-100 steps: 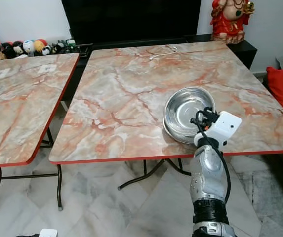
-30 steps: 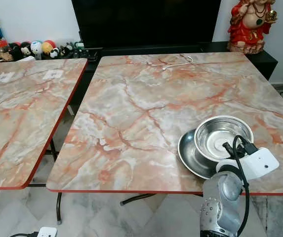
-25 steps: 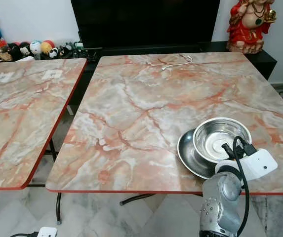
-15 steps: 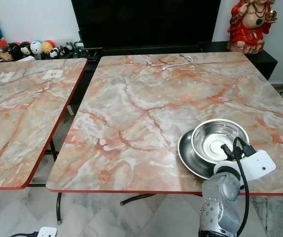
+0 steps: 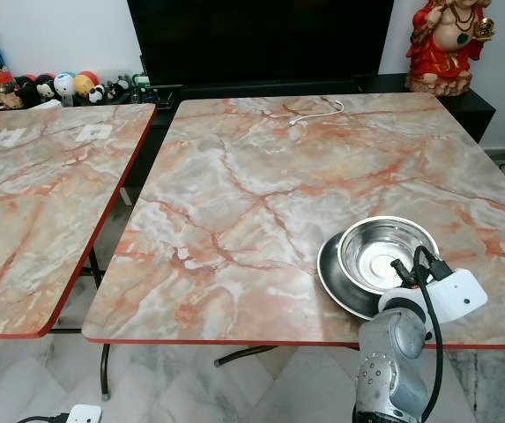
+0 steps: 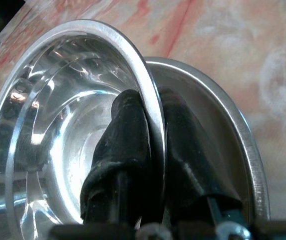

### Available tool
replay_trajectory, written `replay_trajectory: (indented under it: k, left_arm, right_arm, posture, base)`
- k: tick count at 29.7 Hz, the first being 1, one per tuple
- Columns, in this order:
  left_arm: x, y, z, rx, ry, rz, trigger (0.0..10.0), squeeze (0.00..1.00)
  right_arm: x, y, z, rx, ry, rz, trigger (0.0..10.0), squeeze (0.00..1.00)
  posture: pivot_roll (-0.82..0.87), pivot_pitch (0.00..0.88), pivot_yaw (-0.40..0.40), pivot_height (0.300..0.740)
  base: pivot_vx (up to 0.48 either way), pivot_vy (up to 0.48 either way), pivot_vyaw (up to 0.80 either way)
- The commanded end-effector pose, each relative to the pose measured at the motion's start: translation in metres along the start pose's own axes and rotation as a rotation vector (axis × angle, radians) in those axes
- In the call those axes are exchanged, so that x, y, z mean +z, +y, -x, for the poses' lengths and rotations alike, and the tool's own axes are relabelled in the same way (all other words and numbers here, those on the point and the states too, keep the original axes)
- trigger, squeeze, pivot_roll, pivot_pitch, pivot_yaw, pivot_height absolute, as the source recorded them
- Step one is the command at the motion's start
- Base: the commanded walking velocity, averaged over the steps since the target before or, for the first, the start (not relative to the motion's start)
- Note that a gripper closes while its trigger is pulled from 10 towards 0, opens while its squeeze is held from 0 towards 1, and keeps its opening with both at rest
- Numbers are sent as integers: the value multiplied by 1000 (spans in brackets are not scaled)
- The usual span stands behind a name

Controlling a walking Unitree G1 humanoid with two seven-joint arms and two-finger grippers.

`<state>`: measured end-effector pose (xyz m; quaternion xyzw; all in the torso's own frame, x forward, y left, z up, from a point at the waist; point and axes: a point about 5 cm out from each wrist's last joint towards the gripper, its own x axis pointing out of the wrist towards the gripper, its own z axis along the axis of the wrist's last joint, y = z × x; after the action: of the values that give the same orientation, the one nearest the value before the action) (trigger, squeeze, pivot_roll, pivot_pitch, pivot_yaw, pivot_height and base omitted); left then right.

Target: Setting the table

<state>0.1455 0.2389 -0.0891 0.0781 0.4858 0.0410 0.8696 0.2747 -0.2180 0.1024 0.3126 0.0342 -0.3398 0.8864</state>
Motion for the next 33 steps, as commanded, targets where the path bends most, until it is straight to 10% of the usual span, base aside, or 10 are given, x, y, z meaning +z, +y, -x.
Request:
replay_trajectory:
  k: [1, 17, 18, 20, 26, 31, 33]
  left_arm:
    - [0, 1, 0, 2, 5, -9, 10000, 0]
    - [1, 0, 0, 3, 4, -7, 10000, 0]
    - [1, 0, 0, 3, 4, -6, 10000, 0]
    - [1, 0, 0, 3, 3, -6, 10000, 0]
    - [1, 0, 0, 4, 4, -7, 10000, 0]
    - [2, 0, -1, 4, 1, -5, 10000, 0]
    - [2, 0, -1, 4, 1, -4, 10000, 0]
  right_arm:
    - [-13, 5, 8, 2, 48, -22, 10000, 365]
    - [-23, 4, 14, -13, 103, -31, 10000, 345]
    - [-23, 4, 14, -9, 107, -30, 10000, 776]
    - [-23, 4, 14, -9, 108, -27, 10000, 784]
    - [-28, 5, 16, 3, 136, -13, 10000, 722]
    - [-29, 6, 16, 4, 144, -7, 10000, 161]
    - [-29, 6, 16, 5, 147, -2, 10000, 161]
  posture:
    - [-142, 0, 45, 740]
    - [-142, 0, 45, 740]
    - [-142, 0, 45, 740]
    - [-141, 0, 44, 740]
    - [-140, 0, 43, 740]
    - [-140, 0, 42, 740]
    - [-140, 0, 42, 740]
  base:
    - [0, 0, 0]
    - [0, 0, 0]
    - [0, 0, 0]
    - [0, 0, 0]
    - [0, 0, 0]
    - [0, 0, 0]
    - [0, 0, 0]
